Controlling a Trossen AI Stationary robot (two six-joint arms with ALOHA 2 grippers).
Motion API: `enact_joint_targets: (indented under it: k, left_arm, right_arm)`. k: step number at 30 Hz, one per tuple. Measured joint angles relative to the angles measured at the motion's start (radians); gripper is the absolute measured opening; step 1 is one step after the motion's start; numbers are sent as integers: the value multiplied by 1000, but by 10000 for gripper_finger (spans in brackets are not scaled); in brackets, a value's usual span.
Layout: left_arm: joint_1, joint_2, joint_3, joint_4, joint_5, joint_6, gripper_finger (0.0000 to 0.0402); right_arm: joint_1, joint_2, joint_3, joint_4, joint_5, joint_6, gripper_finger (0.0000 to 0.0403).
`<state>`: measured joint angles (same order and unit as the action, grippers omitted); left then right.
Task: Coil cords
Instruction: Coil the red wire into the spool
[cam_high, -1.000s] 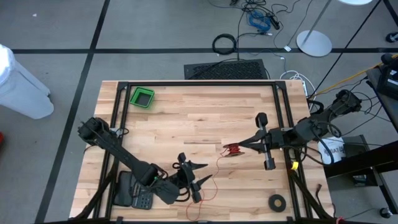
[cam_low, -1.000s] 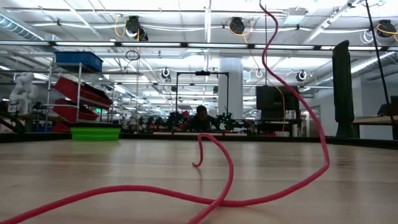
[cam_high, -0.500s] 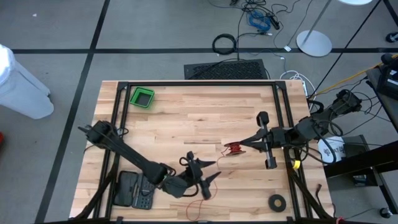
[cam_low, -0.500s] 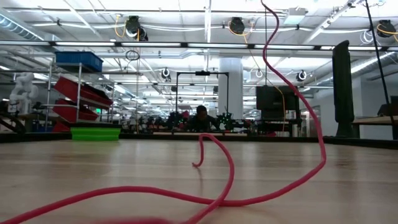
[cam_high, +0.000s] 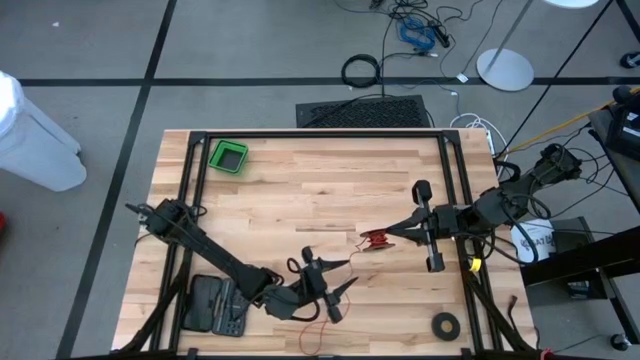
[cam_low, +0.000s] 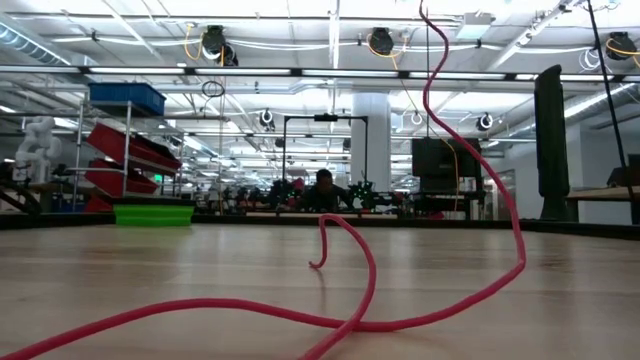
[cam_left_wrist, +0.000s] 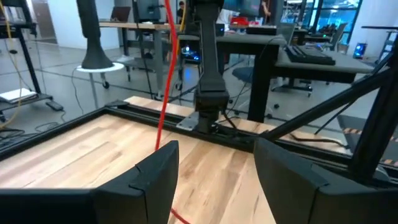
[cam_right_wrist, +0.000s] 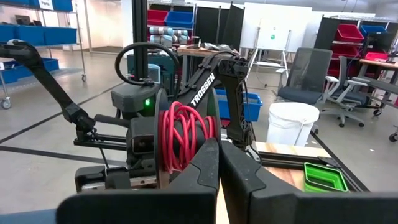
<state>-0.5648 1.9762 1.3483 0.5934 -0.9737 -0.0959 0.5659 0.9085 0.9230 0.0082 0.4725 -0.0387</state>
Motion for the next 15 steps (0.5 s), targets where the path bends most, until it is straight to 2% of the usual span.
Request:
enact_joint_targets:
  k: [3, 8, 15]
  left_arm:
    - [1, 0, 0, 22, 25, -1, 215]
    - [1, 0, 0, 89, 135, -2, 215]
    - [6, 0, 0, 75, 84, 7, 215]
  right_arm:
    - [0, 0, 0, 0, 0, 0, 0]
    - [0, 0, 0, 0, -1, 0, 0]
    - [0, 1, 0, 0, -2, 0, 0]
